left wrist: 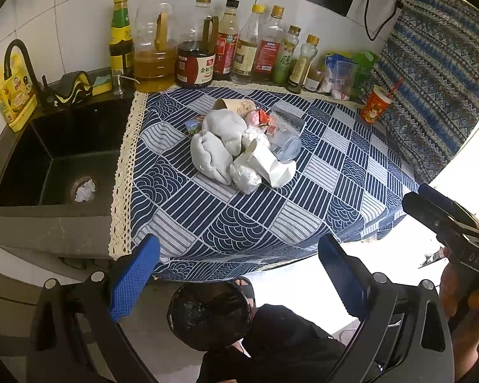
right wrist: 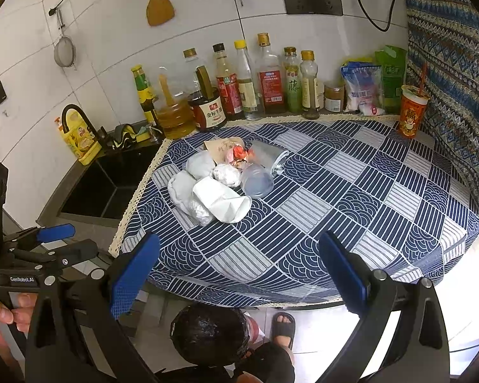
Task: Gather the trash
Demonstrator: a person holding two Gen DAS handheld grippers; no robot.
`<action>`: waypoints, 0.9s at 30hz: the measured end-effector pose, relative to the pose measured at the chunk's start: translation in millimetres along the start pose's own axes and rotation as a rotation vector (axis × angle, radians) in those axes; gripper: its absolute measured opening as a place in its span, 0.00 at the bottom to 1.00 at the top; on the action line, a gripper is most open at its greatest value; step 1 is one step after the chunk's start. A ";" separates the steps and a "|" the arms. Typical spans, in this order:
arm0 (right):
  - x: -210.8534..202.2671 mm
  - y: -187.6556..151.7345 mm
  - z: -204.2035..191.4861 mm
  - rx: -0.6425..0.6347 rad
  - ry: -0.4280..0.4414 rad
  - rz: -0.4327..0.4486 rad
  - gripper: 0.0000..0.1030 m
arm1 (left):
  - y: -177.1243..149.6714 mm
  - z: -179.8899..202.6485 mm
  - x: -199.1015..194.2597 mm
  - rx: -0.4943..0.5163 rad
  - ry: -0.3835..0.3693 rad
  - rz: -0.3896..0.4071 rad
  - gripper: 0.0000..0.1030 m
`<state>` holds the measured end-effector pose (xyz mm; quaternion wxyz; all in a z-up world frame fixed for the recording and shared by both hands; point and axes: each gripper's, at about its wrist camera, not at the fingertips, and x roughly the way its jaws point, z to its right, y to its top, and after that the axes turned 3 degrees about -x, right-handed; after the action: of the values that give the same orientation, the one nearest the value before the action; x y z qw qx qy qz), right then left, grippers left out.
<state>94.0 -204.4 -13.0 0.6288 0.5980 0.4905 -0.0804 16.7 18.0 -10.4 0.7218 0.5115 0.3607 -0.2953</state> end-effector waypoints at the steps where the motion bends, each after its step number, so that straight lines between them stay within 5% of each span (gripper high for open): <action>1: 3.0 1.1 1.0 0.000 0.004 -0.004 0.96 | 2.0 -0.5 1.8 -0.002 0.001 -0.001 0.93; 27: 128.2 59.9 42.8 0.018 0.132 -0.165 0.96 | 81.6 -37.9 109.6 -0.132 -0.040 -0.117 0.93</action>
<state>222.3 -161.4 -72.5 0.5808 0.5653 0.5777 -0.0966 135.3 72.4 -65.8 0.7426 0.4347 0.3943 -0.3229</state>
